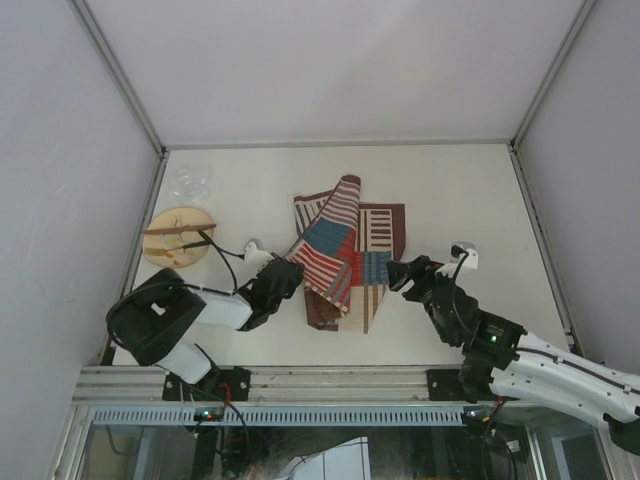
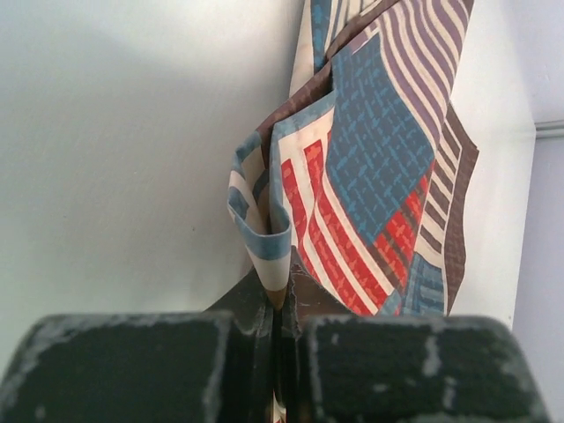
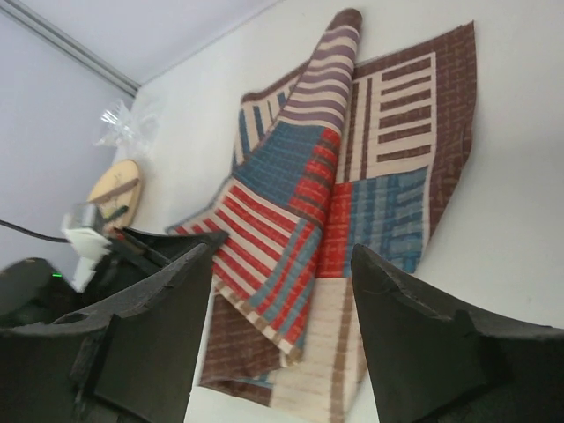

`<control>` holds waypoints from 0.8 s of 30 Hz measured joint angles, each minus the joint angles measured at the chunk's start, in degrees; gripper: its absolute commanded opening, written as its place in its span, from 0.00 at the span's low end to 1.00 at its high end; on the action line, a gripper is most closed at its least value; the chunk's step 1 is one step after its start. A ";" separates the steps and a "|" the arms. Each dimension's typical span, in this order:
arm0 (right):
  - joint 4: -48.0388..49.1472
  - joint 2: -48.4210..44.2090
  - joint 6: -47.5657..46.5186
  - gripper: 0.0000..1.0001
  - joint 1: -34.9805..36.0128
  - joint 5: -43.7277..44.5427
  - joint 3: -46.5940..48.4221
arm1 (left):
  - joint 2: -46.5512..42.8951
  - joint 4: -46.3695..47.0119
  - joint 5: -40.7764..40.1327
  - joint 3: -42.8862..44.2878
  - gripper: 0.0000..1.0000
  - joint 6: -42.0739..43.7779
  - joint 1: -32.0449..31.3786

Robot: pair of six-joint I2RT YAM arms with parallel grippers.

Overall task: Set the dinner table for one person
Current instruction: Flatten out the napkin at the center of the board.

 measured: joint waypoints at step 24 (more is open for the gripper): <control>10.29 16.41 12.81 0.64 1.49 -9.57 -10.01 | -12.17 -21.49 -2.40 8.70 0.07 14.27 -2.62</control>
